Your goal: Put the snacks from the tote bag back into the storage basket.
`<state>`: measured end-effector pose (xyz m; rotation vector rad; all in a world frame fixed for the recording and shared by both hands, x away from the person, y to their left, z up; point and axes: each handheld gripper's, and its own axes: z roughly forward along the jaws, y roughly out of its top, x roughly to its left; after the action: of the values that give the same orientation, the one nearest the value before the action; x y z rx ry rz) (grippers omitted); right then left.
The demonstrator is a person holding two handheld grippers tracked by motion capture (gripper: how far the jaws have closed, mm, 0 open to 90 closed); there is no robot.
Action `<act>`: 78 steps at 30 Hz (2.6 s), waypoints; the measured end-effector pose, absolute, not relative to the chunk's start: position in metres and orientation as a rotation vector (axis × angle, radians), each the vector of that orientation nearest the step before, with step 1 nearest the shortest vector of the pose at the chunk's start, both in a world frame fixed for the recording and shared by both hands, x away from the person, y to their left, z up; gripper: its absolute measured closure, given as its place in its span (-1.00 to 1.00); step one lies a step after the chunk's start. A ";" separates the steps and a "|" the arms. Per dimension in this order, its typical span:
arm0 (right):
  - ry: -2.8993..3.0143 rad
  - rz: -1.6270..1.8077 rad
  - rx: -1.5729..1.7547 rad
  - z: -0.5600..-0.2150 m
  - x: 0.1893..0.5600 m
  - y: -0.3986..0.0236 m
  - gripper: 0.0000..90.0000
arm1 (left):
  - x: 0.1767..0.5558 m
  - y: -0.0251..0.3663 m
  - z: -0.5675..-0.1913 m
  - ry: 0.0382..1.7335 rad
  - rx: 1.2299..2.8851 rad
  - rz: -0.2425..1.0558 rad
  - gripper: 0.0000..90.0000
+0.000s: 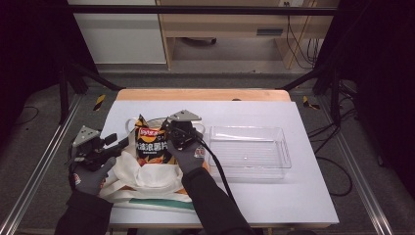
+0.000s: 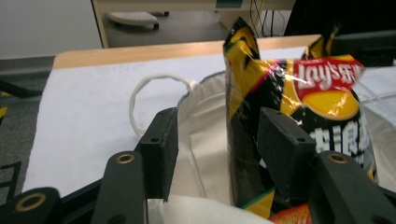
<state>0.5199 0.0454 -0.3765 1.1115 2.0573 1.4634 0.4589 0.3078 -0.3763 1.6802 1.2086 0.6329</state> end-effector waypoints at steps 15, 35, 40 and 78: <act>2.053 1.589 0.858 -0.362 0.471 0.041 0.99 | 0.443 0.301 -0.347 1.090 1.603 0.653 0.03; 2.033 1.591 0.892 -0.365 0.458 0.030 0.98 | 0.440 0.286 -0.350 1.060 1.688 0.574 0.93; 2.001 1.606 0.915 -0.358 0.460 0.027 0.81 | 0.437 0.282 -0.352 1.056 1.686 0.619 0.98; 1.995 1.580 0.880 -0.317 0.462 0.033 1.00 | 0.423 0.279 -0.320 1.028 1.581 0.700 1.00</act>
<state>0.4624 0.0331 -0.3168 0.8798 1.9945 1.5797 0.4230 0.2792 -0.3200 1.5808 1.0279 0.7003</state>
